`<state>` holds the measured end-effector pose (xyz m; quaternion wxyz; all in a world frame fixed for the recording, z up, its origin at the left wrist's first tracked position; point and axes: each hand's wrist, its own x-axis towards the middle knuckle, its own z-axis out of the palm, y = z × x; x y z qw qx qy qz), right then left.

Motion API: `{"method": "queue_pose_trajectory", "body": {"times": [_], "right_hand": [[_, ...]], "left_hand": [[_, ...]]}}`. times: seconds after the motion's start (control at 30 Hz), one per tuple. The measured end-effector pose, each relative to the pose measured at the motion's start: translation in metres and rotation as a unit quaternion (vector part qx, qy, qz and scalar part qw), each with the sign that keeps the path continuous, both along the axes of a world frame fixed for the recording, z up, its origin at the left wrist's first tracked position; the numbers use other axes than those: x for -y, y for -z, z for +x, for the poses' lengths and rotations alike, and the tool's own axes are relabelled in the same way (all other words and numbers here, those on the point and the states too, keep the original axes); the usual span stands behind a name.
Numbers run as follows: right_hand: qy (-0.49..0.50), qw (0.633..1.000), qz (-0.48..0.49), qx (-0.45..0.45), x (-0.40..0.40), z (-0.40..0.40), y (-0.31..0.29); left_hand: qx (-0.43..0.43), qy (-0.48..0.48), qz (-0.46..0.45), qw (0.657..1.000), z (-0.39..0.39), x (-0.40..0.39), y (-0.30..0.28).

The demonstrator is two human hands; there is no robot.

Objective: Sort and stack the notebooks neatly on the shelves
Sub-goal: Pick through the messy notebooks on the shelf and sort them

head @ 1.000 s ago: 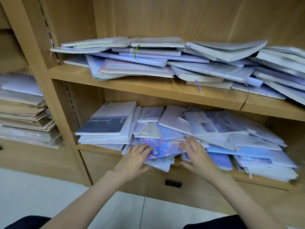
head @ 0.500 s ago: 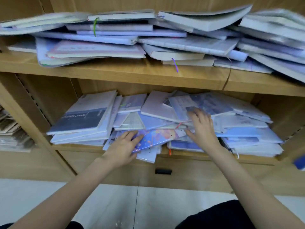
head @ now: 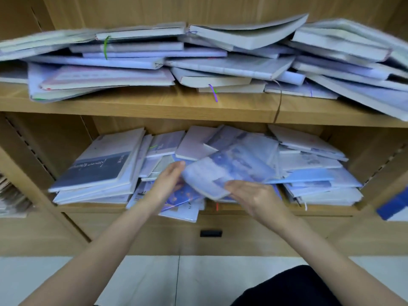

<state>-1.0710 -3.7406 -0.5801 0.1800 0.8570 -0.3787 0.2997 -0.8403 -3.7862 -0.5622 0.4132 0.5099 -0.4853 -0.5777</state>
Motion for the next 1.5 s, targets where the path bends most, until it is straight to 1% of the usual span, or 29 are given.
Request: {"method": "queue_pose_trajectory", "body": {"times": [0.03,0.07,0.13,0.17,0.23,0.27,0.3,0.33,0.4,0.43,0.47,0.5,0.6,0.7,0.77,0.83,0.9,0.97,1.0,1.07,1.13,1.2,1.23,1.3,1.33,1.4,1.43,1.47,1.5], "right_hand": [[-0.028,1.0,-0.007,-0.001,-0.007,0.001,0.0],[-0.045,0.999,-0.013,-0.001,-0.011,0.0,-0.001],[-0.055,0.998,-0.032,0.004,-0.008,-0.009,-0.003],[-0.048,0.998,-0.051,0.005,-0.003,-0.014,-0.003],[-0.01,0.997,-0.071,-0.002,0.014,-0.022,-0.007],[0.032,0.998,-0.051,-0.013,0.026,-0.024,-0.011],[0.093,0.995,0.004,-0.024,0.039,-0.027,-0.014],[0.172,0.979,0.101,-0.031,0.053,-0.03,-0.019],[0.288,0.906,0.307,-0.042,0.076,-0.034,-0.027],[0.31,0.878,0.362,-0.051,0.083,-0.034,-0.03],[0.32,0.867,0.377,-0.062,0.085,-0.031,-0.031],[0.33,0.87,0.358,-0.08,0.083,-0.028,-0.031],[0.361,0.888,0.242,-0.153,0.061,-0.012,-0.033],[0.37,0.885,0.209,-0.19,0.044,-0.011,-0.038],[0.383,0.885,0.203,-0.169,0.037,-0.019,-0.044],[0.4,0.892,0.175,-0.122,0.032,-0.027,-0.054],[0.405,0.904,0.134,-0.024,0.031,-0.029,-0.066],[0.402,0.906,0.107,0.078,0.035,-0.028,-0.076],[0.382,0.913,0.091,0.11,0.036,-0.025,-0.076],[0.276,0.951,0.048,0.129,0.031,-0.016,-0.07],[0.137,0.985,0.032,0.101,0.02,-0.005,-0.049],[0.03,0.997,0.056,0.043,0.015,0.004,-0.025],[0.001,0.997,0.071,0.028,0.015,0.005,-0.016],[0.001,0.995,0.082,0.056,0.017,-0.001,-0.007],[0.026,0.994,0.077,0.079,0.018,-0.006,-0.007],[0.105,0.984,0.084,0.119,0.02,-0.014,-0.01],[0.154,0.968,0.122,0.158,0.02,-0.014,-0.01],[0.199,0.934,0.187,0.232,0.021,-0.011,-0.012],[0.22,0.876,0.256,0.344,0.024,-0.006,-0.011]], "left_hand": [[-0.039,0.005,0.046,0.998,0.003,0.003,-0.007],[-0.052,0.013,0.07,0.996,0.008,0.007,-0.013],[-0.029,0.031,0.093,0.995,0.02,0.011,-0.022],[-0.024,0.044,0.106,0.993,0.024,0.011,-0.026],[-0.059,0.053,0.125,0.989,0.029,0.007,-0.033],[-0.086,0.04,0.124,0.988,0.032,0.005,-0.035],[-0.117,0.021,0.119,0.986,0.037,0.003,-0.036],[-0.142,-0.002,0.113,0.983,0.041,0.0,-0.038],[-0.164,-0.035,0.102,0.981,0.048,-0.004,-0.036],[-0.162,-0.05,0.101,0.98,0.05,-0.004,-0.034],[-0.158,-0.071,0.103,0.979,0.049,-0.002,-0.034],[-0.157,-0.101,0.108,0.977,0.049,0.001,-0.032],[-0.168,-0.179,0.131,0.96,0.053,0.008,-0.027],[-0.153,-0.191,0.128,0.961,0.064,0.001,-0.017],[-0.144,-0.194,0.133,0.961,0.072,-0.007,-0.01],[-0.152,-0.208,0.14,0.956,0.079,-0.015,-0.006],[-0.144,-0.224,0.146,0.953,0.084,-0.02,-0.006],[-0.107,-0.218,0.153,0.958,0.087,-0.022,-0.007],[-0.086,-0.212,0.158,0.961,0.088,-0.023,-0.007],[-0.035,-0.196,0.169,0.965,0.086,-0.025,-0.007],[0.004,-0.151,0.175,0.973,0.084,-0.025,-0.005],[0.022,-0.114,0.177,0.977,0.083,-0.025,-0.005],[0.016,-0.104,0.187,0.977,0.084,-0.026,-0.005],[-0.023,-0.082,0.217,0.972,0.088,-0.026,-0.006],[-0.037,-0.064,0.223,0.972,0.09,-0.025,-0.007],[-0.014,-0.002,0.223,0.975,0.088,-0.026,-0.012],[0.007,0.033,0.218,0.975,0.082,-0.027,-0.014],[0.024,0.059,0.206,0.977,0.075,-0.028,-0.014],[0.036,0.072,0.184,0.98,0.068,-0.028,-0.012]]}}
